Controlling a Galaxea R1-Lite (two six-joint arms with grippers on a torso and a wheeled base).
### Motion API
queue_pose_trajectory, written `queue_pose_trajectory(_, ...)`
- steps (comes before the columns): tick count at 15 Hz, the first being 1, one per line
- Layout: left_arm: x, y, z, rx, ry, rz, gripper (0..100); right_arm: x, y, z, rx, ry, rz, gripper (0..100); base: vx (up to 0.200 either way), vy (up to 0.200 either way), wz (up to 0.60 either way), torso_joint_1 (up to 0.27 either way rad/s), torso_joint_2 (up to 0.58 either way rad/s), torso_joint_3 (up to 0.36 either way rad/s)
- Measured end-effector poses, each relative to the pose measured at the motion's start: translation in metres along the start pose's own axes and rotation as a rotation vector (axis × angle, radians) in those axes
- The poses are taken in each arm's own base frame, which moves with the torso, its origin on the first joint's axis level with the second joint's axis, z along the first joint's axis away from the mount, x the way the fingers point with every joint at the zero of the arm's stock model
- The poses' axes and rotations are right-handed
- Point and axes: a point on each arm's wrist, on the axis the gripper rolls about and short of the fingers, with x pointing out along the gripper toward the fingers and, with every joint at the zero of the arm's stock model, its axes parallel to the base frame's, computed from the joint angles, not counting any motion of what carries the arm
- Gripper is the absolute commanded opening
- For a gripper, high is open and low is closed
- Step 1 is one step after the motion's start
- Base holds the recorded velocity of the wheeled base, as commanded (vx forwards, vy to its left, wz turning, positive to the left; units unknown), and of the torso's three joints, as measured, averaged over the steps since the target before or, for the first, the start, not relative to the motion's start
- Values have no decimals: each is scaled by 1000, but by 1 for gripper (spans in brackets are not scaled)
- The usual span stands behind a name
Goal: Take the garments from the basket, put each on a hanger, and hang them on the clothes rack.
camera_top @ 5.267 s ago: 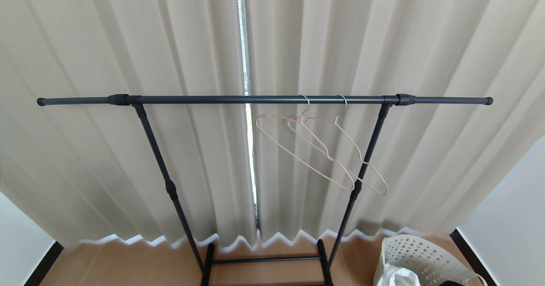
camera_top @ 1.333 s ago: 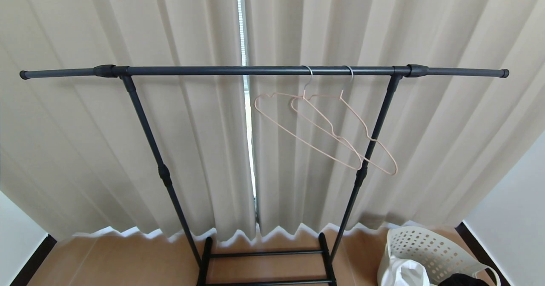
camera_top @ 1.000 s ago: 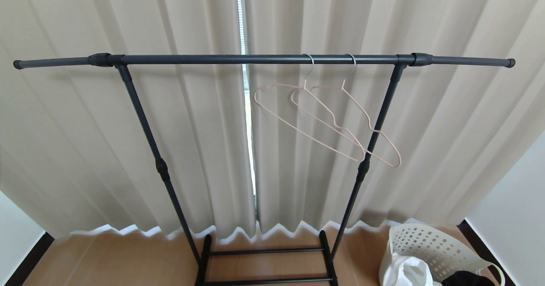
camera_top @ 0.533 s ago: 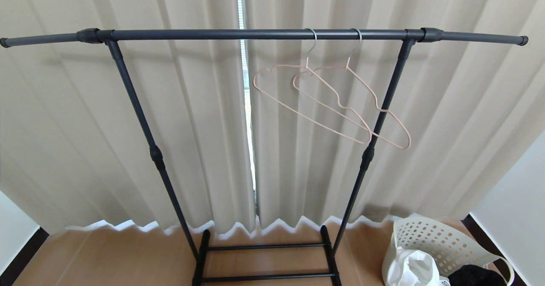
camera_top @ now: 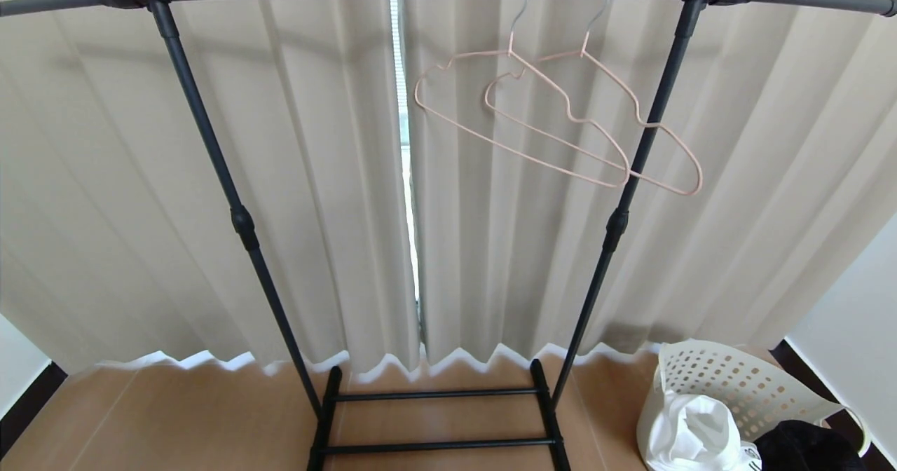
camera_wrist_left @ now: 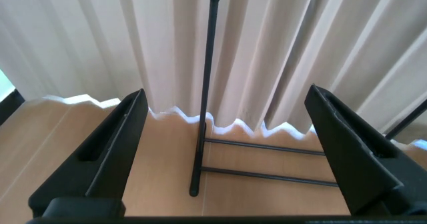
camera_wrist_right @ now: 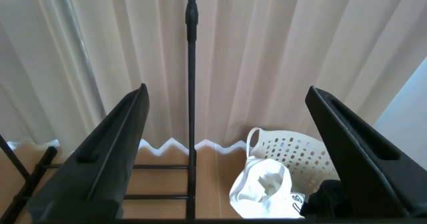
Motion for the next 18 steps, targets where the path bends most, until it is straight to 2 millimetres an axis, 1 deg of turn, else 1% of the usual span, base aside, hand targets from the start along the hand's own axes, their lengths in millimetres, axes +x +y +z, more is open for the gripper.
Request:
queue_pose_trajectory(8, 0, 0, 0, 0, 1, 0, 100, 0, 0, 0, 1, 1, 0, 100, 0, 0, 0, -124, 463, 336)
queue_pose_trajectory(11, 0, 0, 0, 0, 0, 0, 100, 0, 0, 0, 1, 0, 0, 100, 0, 0, 0, -27, 116, 90)
queue_pose_trajectory(18, 0, 0, 0, 0, 0, 0, 100, 0, 0, 0, 0, 0, 0, 100, 0, 0, 0, 0, 7, 4)
